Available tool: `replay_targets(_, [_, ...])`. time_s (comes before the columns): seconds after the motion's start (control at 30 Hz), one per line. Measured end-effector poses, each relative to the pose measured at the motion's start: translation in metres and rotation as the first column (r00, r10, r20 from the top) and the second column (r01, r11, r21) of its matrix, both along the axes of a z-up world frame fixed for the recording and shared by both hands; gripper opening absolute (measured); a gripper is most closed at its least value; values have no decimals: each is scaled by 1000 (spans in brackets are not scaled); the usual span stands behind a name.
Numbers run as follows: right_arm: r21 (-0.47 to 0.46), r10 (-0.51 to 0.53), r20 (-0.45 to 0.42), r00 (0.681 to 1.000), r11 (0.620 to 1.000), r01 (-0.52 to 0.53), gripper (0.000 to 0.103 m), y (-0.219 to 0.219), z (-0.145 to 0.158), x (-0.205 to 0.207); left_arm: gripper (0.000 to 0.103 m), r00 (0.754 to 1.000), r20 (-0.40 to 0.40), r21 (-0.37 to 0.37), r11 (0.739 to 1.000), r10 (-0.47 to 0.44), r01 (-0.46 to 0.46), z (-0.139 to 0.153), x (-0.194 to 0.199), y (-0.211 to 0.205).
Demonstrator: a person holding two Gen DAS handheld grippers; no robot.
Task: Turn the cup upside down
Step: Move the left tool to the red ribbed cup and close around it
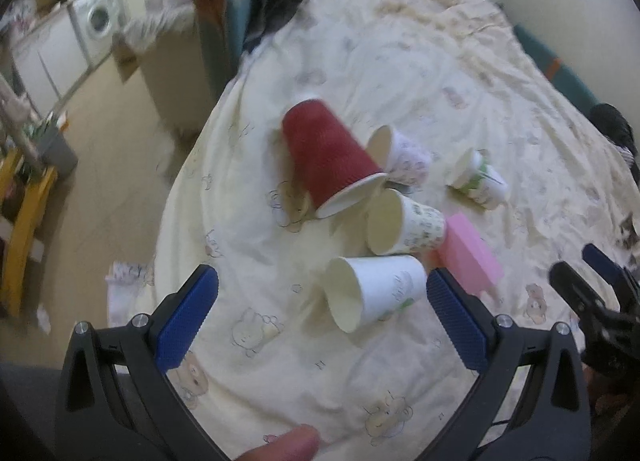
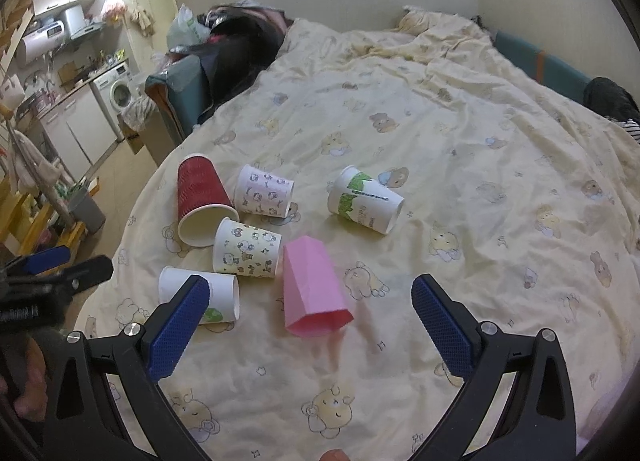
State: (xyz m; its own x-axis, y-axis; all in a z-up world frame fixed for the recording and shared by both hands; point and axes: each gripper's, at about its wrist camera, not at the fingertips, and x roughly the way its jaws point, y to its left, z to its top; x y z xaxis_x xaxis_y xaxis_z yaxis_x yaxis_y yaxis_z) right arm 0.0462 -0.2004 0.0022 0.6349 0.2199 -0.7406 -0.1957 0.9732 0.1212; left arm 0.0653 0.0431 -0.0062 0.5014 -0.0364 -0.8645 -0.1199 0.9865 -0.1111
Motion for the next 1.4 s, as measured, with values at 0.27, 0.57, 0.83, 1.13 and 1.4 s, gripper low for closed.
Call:
replay_targets(0.27, [-6,51,-32,998,999,-51,103,18,3,46,103,997,-64,-42,998,42,-45,0,53,20])
replay_targets(0.57, [11,104,-125,987,995,-103,103,46,-3,102,102,959,-247,-111,979,141,-173,-39,137,43])
replay_targets(0.83, [-47,120,-152,981,991,-129,103,54,-16,123,92,913,-351,-172,945,207,-280,-83,185,54])
replay_targets(1.13, [-42,75,-181,981,996,-84,103,41,-31,127,90,905,-384,-245,924,184,-292,-102,197,44])
replay_targets(1.4, [-25,46,-182,982,998,-51,103,29,-33,115,64,912,-377,-324,899,162,-294,-109,197,39])
